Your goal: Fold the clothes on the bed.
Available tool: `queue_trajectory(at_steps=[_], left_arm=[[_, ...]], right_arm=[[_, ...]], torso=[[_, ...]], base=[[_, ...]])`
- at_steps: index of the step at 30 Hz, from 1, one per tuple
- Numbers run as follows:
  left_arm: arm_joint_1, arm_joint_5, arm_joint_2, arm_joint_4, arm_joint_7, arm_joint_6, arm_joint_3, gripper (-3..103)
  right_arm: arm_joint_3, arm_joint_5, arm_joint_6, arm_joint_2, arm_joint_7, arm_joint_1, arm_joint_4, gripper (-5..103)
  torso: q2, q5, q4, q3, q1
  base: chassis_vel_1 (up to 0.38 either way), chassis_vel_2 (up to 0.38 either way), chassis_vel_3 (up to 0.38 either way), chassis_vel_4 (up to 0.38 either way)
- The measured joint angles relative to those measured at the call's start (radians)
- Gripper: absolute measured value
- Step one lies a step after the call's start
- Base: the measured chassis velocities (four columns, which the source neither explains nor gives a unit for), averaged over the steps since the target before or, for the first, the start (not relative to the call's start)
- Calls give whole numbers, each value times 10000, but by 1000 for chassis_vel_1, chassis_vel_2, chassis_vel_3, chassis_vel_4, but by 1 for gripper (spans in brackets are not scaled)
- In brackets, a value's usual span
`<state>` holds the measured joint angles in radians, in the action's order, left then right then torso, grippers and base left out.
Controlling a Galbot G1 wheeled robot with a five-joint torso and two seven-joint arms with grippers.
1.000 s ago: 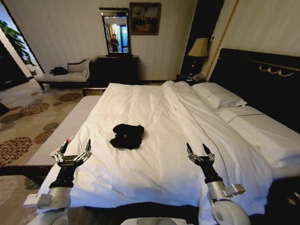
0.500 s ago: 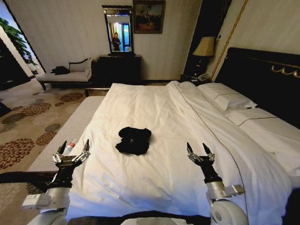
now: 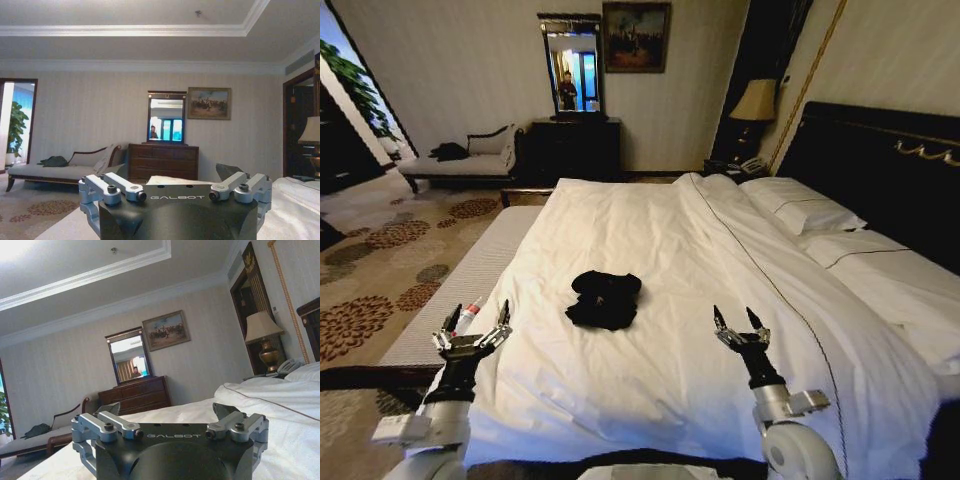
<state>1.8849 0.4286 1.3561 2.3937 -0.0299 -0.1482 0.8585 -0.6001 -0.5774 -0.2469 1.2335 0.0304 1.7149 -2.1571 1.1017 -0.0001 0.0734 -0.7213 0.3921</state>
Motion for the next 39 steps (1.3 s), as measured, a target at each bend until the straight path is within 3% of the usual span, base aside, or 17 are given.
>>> queue_trajectory(at_steps=[5,11,16,23,33,34,35,36,37,39], left_arm=[[-207,5,131,-298,-182,115,-42,100],[-972,866,154,-726,-768,823,121,100],[-2011,1401,-343,-1609,-1018,1498,751,100],[-2663,1226,-1112,-3076,-1024,1992,973,100],[-2578,933,-1162,-3058,-907,2062,603,100],[-2545,916,-1161,-2955,-904,2065,589,100],[-2490,920,-1199,-2681,-901,2116,602,100],[-2471,946,-1240,-2540,-904,2189,641,100],[-2471,946,-1240,-2540,-904,2189,641,100],[-2455,1020,-1277,-2305,-914,2296,710,100]], right_arm=[[374,73,-107,-41,-47,-340,248,100],[656,207,-337,-132,-104,-854,452,100],[665,89,-693,-447,30,-1400,611,100],[931,-25,-756,-1098,-305,-2115,1392,100],[1719,-727,-328,-1586,-841,-2749,2041,100],[1921,-1097,-219,-1724,-993,-2874,2106,100],[2457,-2728,59,-2094,-1229,-3368,2281,100],[2760,-3525,190,-2263,-1197,-3755,2457,100],[2760,-3525,190,-2263,-1197,-3755,2457,100],[3276,-4445,344,-2461,-1002,-4550,2923,100]], torso=[[0,1,-1,0,2],[0,1,-1,0,1],[0,-1,0,-1,2],[-2,-1,0,-1,3],[-2,1,0,0,3],[-2,1,-1,0,2],[-2,1,2,0,2],[-2,1,2,0,2],[-2,1,2,0,2],[-2,2,2,0,3]], base=[[0,0,0,0],[0,0,0,0],[0,0,0,0],[0,0,0,0],[0,0,0,0],[0,0,0,0],[0,0,0,0],[0,0,0,0],[0,0,0,0],[0,0,0,0]])
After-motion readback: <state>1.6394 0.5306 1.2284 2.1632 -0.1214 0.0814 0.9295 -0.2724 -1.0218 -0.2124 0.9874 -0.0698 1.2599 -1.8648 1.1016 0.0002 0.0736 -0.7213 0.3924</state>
